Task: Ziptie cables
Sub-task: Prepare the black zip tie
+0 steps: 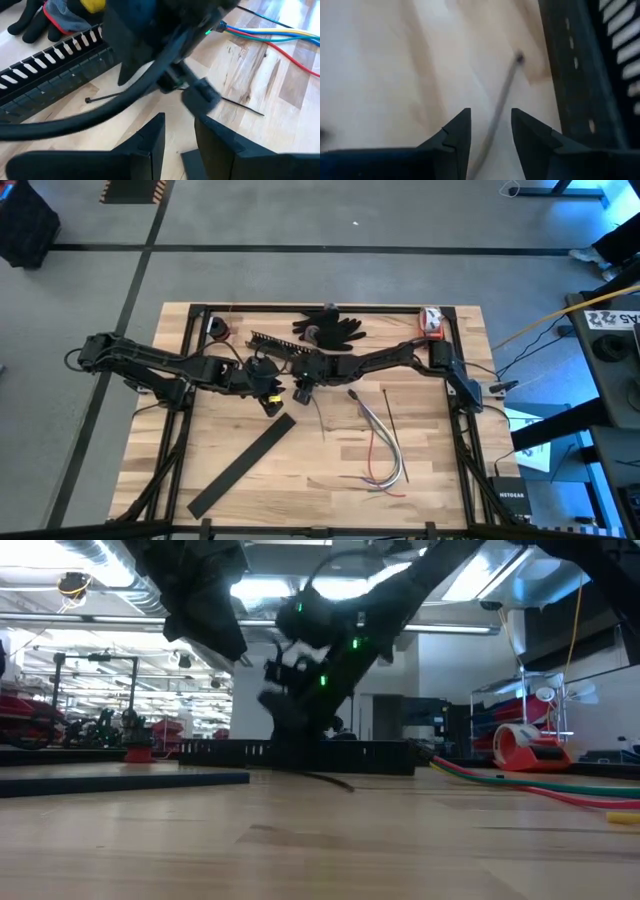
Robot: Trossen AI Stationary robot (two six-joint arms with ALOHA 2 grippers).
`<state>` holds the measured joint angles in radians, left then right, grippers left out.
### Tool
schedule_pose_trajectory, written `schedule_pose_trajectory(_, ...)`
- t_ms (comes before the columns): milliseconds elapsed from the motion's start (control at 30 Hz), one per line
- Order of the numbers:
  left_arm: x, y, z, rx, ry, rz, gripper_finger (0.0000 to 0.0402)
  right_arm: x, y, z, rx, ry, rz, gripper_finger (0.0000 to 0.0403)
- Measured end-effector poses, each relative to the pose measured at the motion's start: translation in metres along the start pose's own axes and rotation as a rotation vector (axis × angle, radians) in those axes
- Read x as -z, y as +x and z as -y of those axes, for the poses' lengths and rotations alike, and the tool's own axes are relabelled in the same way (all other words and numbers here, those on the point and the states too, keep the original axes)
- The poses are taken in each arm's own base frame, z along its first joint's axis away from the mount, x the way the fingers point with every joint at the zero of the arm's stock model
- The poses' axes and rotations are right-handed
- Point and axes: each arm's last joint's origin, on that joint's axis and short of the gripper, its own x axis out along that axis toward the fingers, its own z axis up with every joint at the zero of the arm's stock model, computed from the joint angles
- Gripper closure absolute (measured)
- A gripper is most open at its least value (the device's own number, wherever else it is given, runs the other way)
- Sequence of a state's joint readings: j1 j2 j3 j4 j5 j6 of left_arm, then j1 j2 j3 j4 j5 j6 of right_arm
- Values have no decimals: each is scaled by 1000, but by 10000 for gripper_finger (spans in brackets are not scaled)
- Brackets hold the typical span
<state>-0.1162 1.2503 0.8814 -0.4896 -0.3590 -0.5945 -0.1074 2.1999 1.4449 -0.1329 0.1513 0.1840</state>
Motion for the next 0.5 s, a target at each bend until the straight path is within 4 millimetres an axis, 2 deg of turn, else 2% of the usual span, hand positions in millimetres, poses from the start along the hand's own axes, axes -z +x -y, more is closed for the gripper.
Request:
schedule_pose_trajectory(200,0,0,0,-1,0,-1,302,10,18,3,-24,11,-27,280)
schedule_pose_trajectory(300,0,0,0,-1,1,-1,302,11,18,3,-48,4,-46,316)
schedule_pose_trajectory(400,0,0,0,-10,17,5,302,12,19,2,-94,-6,-56,376)
schedule_pose_trajectory(500,-1,0,-1,-27,17,24,302,11,16,2,-113,-28,-61,394)
